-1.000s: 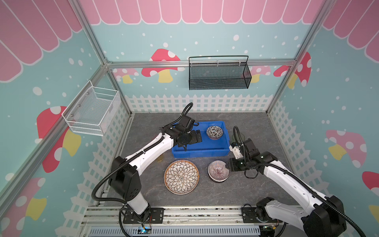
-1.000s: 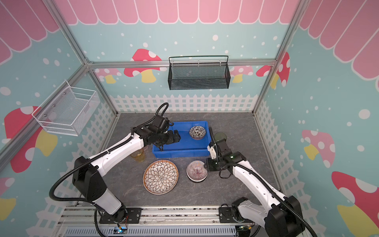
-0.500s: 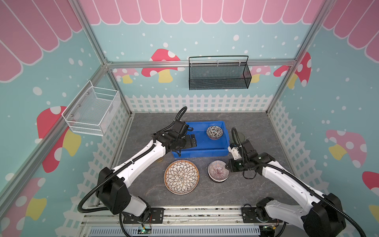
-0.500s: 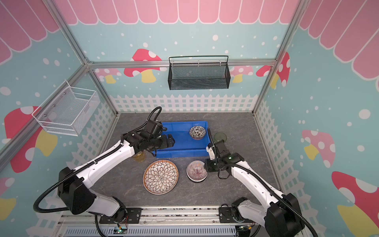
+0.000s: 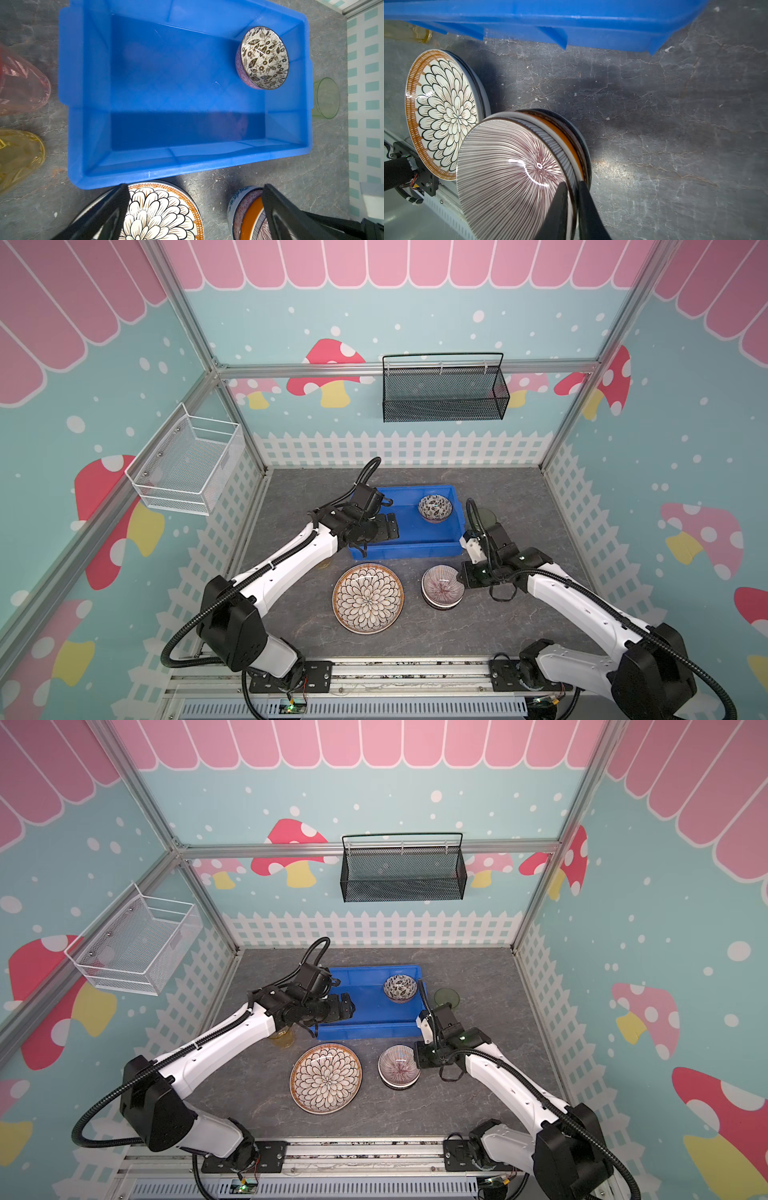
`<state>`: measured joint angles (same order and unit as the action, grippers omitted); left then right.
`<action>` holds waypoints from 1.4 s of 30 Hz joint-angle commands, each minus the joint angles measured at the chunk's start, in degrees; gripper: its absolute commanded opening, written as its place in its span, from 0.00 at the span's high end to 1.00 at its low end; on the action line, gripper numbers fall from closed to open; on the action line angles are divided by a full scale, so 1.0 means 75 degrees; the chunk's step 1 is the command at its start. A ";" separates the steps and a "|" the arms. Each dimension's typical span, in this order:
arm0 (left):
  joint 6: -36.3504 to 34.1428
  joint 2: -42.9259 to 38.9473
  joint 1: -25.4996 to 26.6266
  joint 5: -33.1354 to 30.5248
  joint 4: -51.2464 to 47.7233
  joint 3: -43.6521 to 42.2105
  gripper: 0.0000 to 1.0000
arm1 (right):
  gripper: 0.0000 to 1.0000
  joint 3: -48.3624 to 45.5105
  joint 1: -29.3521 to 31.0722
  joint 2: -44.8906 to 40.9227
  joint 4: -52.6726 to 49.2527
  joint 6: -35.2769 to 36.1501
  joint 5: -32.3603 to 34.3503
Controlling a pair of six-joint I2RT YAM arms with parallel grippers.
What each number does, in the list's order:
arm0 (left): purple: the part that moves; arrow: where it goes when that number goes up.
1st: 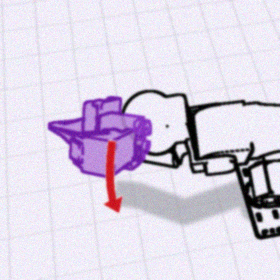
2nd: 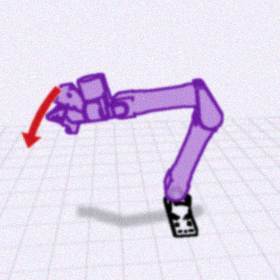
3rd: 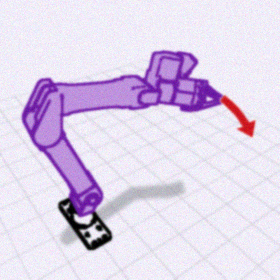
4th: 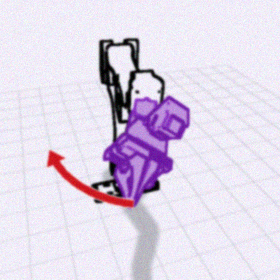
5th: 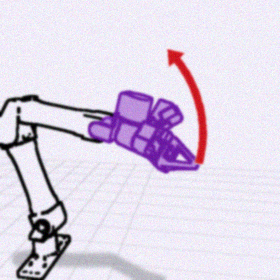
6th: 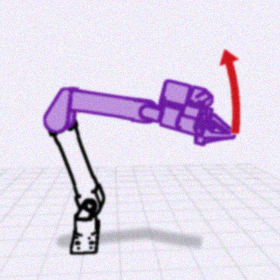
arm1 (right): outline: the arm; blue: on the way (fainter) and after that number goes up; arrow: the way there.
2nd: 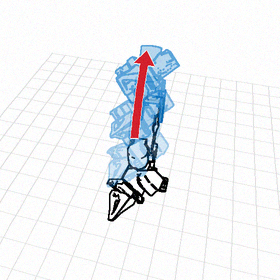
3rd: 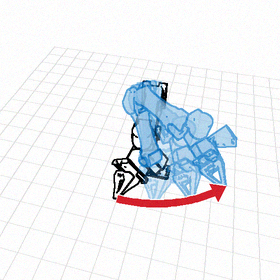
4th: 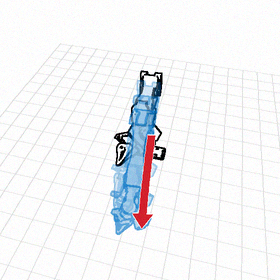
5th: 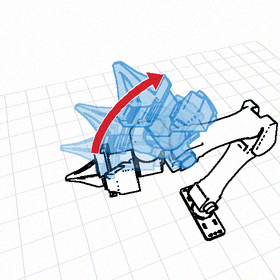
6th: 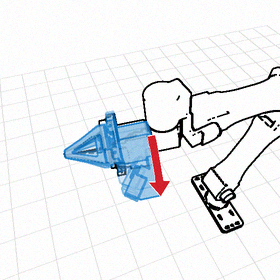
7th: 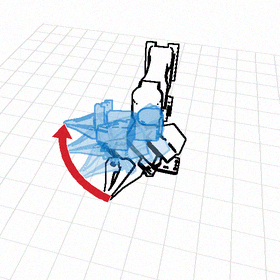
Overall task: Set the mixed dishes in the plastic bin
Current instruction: 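Grasp the rim of the purple-striped bowl atop the stack with the right gripper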
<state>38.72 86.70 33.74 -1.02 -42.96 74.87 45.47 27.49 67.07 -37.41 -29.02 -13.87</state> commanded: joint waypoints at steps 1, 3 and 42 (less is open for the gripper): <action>-0.0073 0.0077 -0.0050 0.0018 0.0068 -0.0066 0.01 | 0.87 0.0259 0.0059 0.0034 -0.0065 0.0034 -0.0114; -0.0063 0.0086 -0.0053 0.0036 0.0061 -0.0076 0.01 | 0.88 0.0424 0.0059 0.0022 -0.0203 0.0065 -0.0049; 0.0791 0.0388 0.2401 0.0203 -0.0061 0.0103 0.10 | 1.00 0.2174 0.0060 0.0684 -0.0964 0.0821 0.0068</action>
<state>43.51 88.53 51.09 1.26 -43.09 73.17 59.37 27.49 72.05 -44.69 -23.97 -12.86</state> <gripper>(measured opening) 0.902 0.066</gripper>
